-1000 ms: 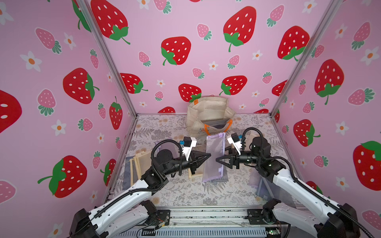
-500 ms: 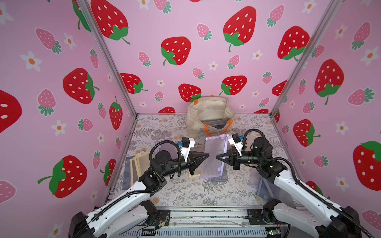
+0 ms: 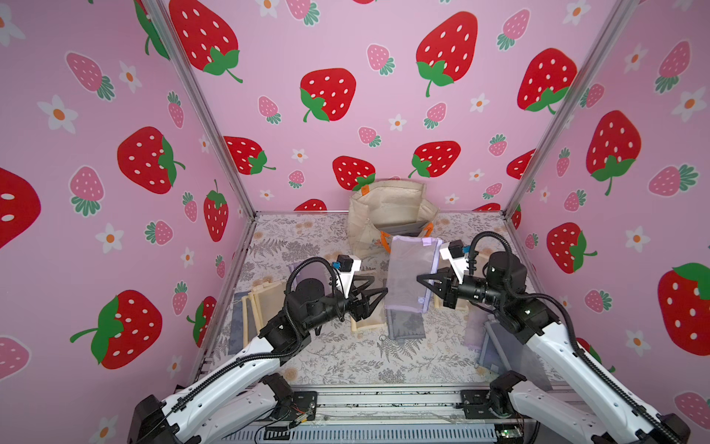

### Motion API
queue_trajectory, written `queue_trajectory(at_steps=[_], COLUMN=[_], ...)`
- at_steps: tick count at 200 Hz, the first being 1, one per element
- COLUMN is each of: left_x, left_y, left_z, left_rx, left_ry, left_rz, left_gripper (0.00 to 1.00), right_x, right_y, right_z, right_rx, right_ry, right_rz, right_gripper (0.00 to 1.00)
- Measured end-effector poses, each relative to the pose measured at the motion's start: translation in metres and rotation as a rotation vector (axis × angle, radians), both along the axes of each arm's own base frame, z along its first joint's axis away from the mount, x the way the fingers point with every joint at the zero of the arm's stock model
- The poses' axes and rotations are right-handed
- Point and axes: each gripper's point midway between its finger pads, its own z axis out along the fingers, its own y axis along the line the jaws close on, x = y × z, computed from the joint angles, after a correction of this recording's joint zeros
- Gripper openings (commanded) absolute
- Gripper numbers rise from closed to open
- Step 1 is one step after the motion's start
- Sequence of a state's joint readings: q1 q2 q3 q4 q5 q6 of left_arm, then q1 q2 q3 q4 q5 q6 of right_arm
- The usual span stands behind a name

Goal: Put the pencil pouch into the canvas bag
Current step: Pick up the pencil pouch, then place the pencil pouch in the canvas bag.

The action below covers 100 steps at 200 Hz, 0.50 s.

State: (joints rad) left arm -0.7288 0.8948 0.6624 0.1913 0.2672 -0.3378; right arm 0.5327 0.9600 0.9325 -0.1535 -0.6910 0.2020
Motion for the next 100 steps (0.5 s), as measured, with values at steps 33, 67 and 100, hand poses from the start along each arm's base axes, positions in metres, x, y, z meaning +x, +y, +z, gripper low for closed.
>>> queue_trajectory(at_steps=[33, 67, 100], left_x=[0.010, 0.009, 0.010], left_y=[0.011, 0.025, 0.032], left_z=[-0.017, -0.030, -0.049], left_rx=[0.048, 0.057, 0.077], left_ry=[0.056, 0.079, 0.120], left_rz=[0.075, 0.126, 0.152], left_gripper=[0.81, 0.88, 0.88], right_x=[0.055, 0.116, 0.163], right_y=[0.001, 0.012, 0.024], right_z=[0.034, 0.079, 0.083], right_rx=[-0.140, -0.296, -0.455], right_ry=[-0.123, -0.351, -0.576], right_rz=[-0.089, -0.139, -0.124], right_gripper=[0.00, 0.00, 0.00])
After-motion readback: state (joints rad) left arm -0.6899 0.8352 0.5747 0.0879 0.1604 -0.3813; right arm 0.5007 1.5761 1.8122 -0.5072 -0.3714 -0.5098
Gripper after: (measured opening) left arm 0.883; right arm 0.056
